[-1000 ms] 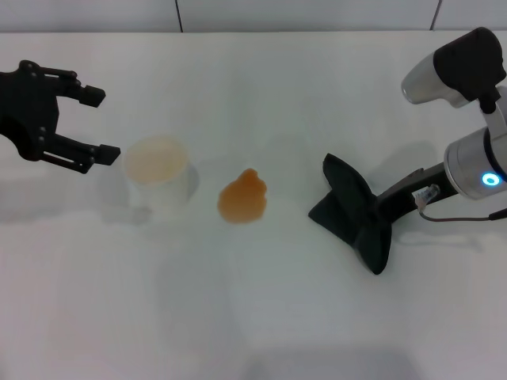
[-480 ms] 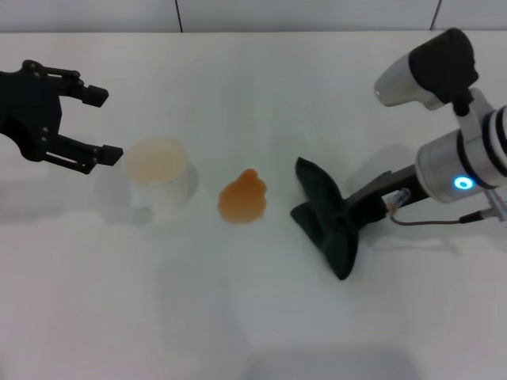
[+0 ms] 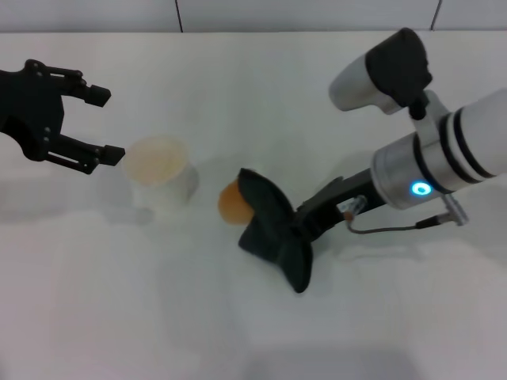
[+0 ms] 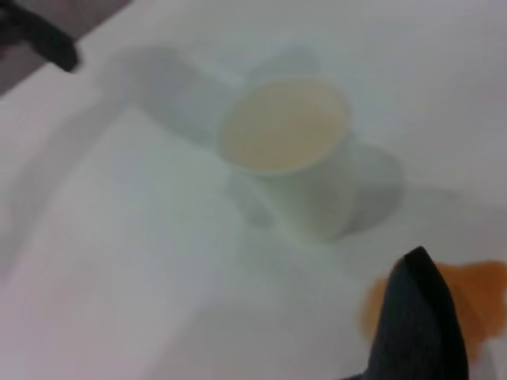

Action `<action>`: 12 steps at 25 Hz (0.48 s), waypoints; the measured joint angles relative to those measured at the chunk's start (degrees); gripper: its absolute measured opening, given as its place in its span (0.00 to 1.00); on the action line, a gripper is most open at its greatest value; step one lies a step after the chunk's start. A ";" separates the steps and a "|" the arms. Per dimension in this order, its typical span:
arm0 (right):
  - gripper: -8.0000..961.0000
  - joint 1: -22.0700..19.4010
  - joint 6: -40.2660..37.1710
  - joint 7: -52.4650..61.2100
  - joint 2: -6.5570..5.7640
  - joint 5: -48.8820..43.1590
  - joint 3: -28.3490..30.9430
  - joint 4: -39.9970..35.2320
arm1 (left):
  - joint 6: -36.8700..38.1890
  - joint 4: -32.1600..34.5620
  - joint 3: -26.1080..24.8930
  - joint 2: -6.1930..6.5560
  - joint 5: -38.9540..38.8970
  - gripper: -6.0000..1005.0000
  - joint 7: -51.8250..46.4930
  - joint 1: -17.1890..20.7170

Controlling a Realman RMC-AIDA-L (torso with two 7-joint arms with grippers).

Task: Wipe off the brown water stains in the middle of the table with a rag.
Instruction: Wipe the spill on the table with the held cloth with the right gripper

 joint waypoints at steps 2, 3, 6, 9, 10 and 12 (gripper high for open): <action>0.09 0.83 0.30 0.00 0.02 1.09 -0.85 0.30 | 0.00 -0.01 0.00 0.00 0.00 0.88 0.00 0.01; 0.09 1.27 0.56 0.00 0.03 1.62 -1.44 0.55 | 0.00 -0.01 0.00 0.00 0.00 0.88 0.00 0.01; 0.09 1.88 1.38 -0.04 0.02 2.87 -2.90 1.18 | 0.00 -0.01 0.00 0.00 0.00 0.88 0.00 -0.06; 0.09 2.36 1.78 -0.17 0.02 3.77 -3.88 1.63 | -0.02 0.02 0.01 0.00 0.01 0.88 0.00 -0.19; 0.09 2.55 1.92 -0.22 0.04 3.86 -4.12 1.78 | -0.06 0.09 0.00 -0.02 0.02 0.88 0.00 -0.21; 0.09 3.18 2.54 -0.32 0.07 4.07 -4.40 2.36 | -0.13 0.15 0.00 -0.15 0.03 0.88 0.00 -0.21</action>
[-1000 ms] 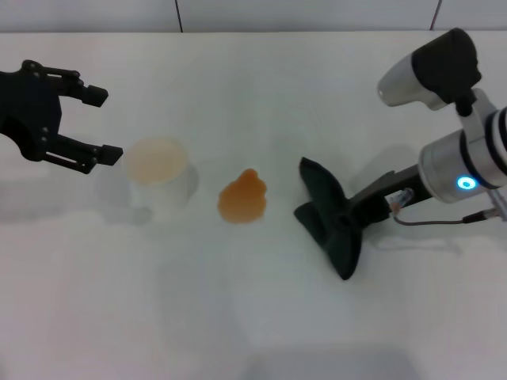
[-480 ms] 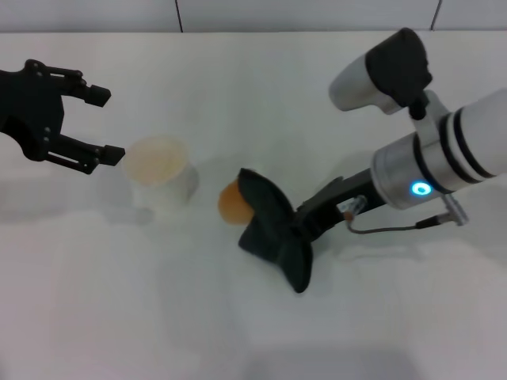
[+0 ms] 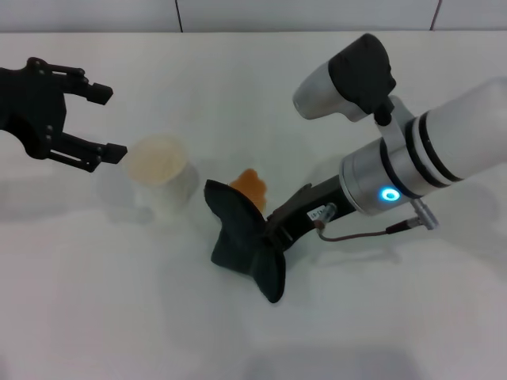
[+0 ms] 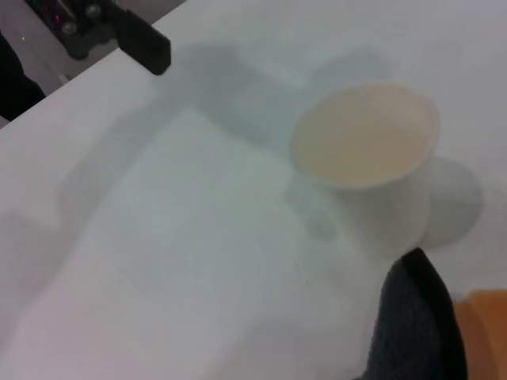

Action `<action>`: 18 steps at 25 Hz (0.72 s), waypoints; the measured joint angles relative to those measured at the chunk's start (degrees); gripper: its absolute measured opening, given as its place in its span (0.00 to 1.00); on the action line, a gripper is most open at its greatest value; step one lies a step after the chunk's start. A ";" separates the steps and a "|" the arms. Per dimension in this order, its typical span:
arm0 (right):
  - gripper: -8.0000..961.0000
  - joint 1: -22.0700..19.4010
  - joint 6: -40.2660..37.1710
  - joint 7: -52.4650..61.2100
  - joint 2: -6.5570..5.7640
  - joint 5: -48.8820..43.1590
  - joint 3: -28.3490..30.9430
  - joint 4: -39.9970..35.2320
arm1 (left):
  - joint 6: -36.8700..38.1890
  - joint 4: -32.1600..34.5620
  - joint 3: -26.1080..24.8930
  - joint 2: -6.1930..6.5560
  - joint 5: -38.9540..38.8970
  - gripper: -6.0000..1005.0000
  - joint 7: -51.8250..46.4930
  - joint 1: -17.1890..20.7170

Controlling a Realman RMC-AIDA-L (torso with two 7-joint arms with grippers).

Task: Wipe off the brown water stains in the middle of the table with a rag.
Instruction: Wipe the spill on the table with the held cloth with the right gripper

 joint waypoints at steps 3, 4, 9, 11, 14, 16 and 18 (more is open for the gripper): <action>0.09 1.73 1.50 -0.38 0.03 0.73 -0.79 1.90 | -0.32 0.16 0.00 -0.40 0.06 0.88 0.00 0.00; 0.09 2.62 2.05 -0.50 0.03 1.07 -1.22 2.89 | -0.44 0.20 0.00 -0.57 0.08 0.88 0.00 0.00; 0.09 5.85 3.40 -1.15 0.07 1.33 -1.96 6.86 | -0.96 0.25 0.00 -1.03 0.10 0.88 0.00 -0.26; 0.09 6.50 4.26 -1.17 0.02 1.19 -2.13 7.67 | -1.18 0.30 0.00 -1.22 0.10 0.88 0.00 -0.33; 0.09 7.25 5.29 -1.18 -0.08 0.84 -1.90 8.96 | -1.33 0.35 0.00 -1.35 0.10 0.88 0.00 -0.34; 0.09 7.77 6.03 -1.19 -0.15 0.76 -1.81 9.88 | -1.41 0.35 0.00 -1.39 0.09 0.88 -0.01 -0.34; 0.09 8.41 7.14 -1.33 -0.21 0.59 -1.77 11.35 | -1.49 0.35 -0.01 -1.40 0.09 0.88 -0.05 -0.34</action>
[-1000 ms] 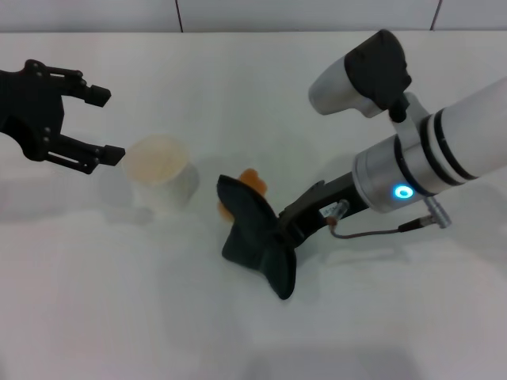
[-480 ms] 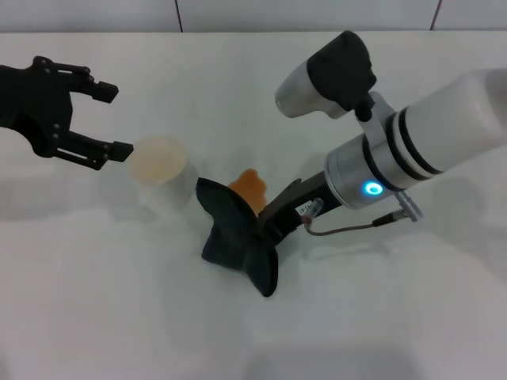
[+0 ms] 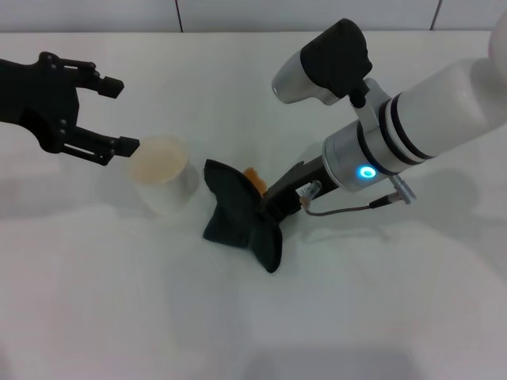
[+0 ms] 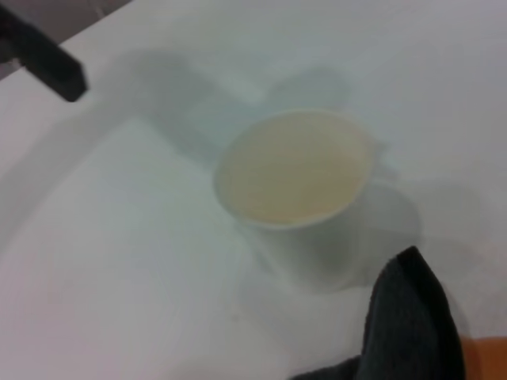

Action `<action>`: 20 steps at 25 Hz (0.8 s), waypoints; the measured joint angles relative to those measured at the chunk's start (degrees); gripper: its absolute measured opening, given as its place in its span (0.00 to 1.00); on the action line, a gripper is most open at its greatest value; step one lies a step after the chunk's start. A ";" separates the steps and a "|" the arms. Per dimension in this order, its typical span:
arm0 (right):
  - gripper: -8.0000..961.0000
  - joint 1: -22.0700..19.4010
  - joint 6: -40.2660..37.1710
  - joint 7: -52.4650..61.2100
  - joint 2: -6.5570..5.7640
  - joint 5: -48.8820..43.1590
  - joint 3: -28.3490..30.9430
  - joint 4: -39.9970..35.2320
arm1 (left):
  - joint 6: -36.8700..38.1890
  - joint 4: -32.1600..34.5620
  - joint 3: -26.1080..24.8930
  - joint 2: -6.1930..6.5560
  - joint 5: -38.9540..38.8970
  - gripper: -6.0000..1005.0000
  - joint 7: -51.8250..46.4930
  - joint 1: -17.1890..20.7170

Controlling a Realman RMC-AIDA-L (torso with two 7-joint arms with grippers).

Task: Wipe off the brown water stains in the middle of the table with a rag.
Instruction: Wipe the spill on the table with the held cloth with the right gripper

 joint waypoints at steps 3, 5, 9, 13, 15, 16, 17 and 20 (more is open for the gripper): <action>0.09 0.49 0.86 -0.23 0.01 -0.04 0.03 1.31 | -0.42 0.00 -0.04 -0.02 -0.03 0.88 -0.04 0.00; 0.09 0.78 1.56 -0.35 0.03 -0.05 0.08 2.16 | -0.73 -0.03 0.01 -0.11 -0.03 0.88 -0.03 0.00; 0.09 0.94 3.33 -0.51 -0.15 -0.08 0.16 3.28 | -1.27 -0.14 0.01 -0.27 -0.03 0.88 0.03 0.13; 0.09 1.22 4.64 -0.65 -0.18 -0.60 0.73 4.24 | -1.46 -0.16 0.01 -0.35 -0.03 0.88 0.04 0.33; 0.09 1.26 5.18 -0.65 -0.20 -0.95 1.26 4.81 | -1.67 -0.23 0.01 -0.43 -0.01 0.88 0.05 0.37; 0.09 1.28 5.39 -0.65 -0.20 -1.11 1.42 4.99 | -1.87 -0.28 0.01 -0.46 -0.01 0.88 0.05 0.36; 0.09 1.29 5.61 -0.65 -0.21 -1.50 1.90 5.18 | -2.05 -0.34 0.01 -0.48 -0.01 0.88 0.05 0.37; 0.09 1.15 5.89 -0.65 -0.21 -2.27 3.05 5.42 | -2.32 -0.42 0.01 -0.53 0.01 0.88 0.05 0.48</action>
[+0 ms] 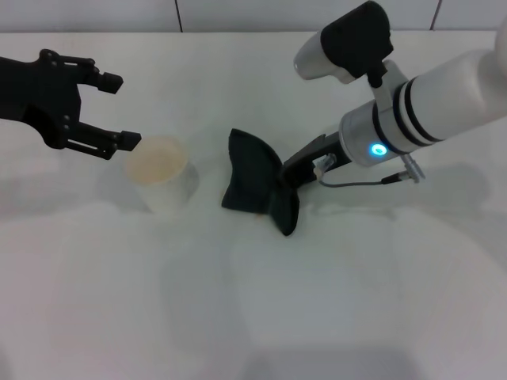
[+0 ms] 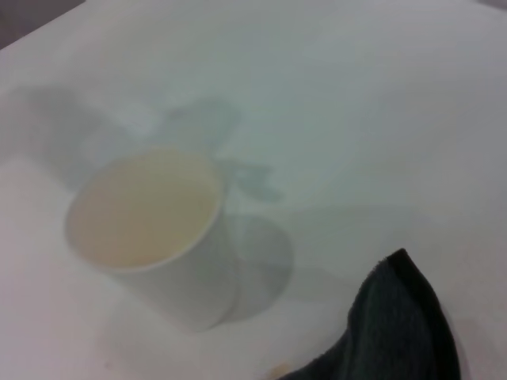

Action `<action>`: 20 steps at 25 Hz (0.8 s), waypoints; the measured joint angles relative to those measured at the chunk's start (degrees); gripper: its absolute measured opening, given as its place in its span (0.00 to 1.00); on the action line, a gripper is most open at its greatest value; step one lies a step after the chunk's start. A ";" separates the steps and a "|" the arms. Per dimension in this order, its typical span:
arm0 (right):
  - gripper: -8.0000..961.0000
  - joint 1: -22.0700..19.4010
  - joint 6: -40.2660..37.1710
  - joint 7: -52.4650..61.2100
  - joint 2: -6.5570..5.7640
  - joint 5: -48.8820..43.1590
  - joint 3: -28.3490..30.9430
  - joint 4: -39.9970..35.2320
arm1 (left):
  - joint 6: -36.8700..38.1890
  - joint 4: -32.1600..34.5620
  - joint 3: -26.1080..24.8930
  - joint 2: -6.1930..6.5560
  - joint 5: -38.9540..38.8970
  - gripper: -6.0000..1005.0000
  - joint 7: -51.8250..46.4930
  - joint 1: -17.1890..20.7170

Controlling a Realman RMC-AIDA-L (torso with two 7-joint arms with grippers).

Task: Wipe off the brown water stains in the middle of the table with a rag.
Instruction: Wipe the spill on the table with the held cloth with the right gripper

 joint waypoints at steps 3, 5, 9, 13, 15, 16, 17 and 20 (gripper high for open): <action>0.09 -0.12 0.18 0.00 -0.07 -0.76 1.31 0.18 | -0.23 -0.04 0.00 -0.01 0.02 0.88 0.00 0.14; 0.09 -0.18 0.29 0.00 -0.09 -1.34 2.18 0.33 | -0.34 -0.04 0.00 -0.02 0.02 0.88 0.00 0.21; 0.09 -0.20 0.57 -0.02 -0.12 -1.51 2.95 0.51 | -0.47 -0.04 0.00 -0.01 0.02 0.88 0.19 0.23; 0.09 -0.11 0.00 -0.34 -0.09 -1.51 2.95 0.52 | -0.50 -0.04 0.00 -0.07 0.06 0.88 0.63 0.22; 0.09 -0.13 -1.31 -0.49 0.23 -1.14 2.26 0.10 | -0.50 -0.04 0.00 -0.16 0.64 0.88 0.70 0.03; 0.09 -0.17 -1.77 -0.49 0.29 -0.96 2.02 -0.03 | -0.50 -0.03 0.00 -0.21 0.90 0.88 0.74 -0.03; 0.09 -0.30 -2.32 -0.50 0.36 -0.82 1.85 -0.24 | -0.50 -0.04 0.00 -0.23 1.02 0.88 0.76 -0.04; 0.09 -1.54 -4.03 -0.51 0.47 -0.70 1.68 -1.59 | -0.50 -0.04 -0.01 -0.28 1.14 0.88 0.88 -0.01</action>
